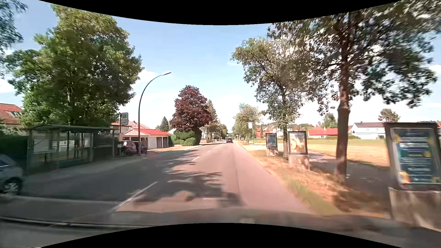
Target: Follow the waypoints while adhering to traffic rules and regulations
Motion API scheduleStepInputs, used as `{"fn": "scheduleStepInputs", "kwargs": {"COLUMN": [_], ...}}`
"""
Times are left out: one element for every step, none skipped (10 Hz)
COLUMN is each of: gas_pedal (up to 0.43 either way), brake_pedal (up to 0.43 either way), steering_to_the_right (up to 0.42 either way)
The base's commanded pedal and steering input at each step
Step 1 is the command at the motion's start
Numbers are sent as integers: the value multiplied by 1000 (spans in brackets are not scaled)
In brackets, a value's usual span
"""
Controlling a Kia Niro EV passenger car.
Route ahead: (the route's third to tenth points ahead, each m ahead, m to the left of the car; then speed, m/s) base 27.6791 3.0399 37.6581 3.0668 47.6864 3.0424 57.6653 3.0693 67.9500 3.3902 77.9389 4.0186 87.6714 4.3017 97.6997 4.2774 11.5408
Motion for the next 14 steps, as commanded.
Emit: {"fn": "scheduleStepInputs", "kwargs": {"gas_pedal": [177, 177, 177, 177, 177, 177, 177, 177, 177, 177, 169, 169, 169, 169], "brake_pedal": [0, 0, 0, 0, 0, 0, 0, 0, 0, 0, 0, 0, 0, 0], "steering_to_the_right": [-2, -2, -2, -1, -1, -1, 0, 0, 1, 1, 1, 1, 1, 0]}}
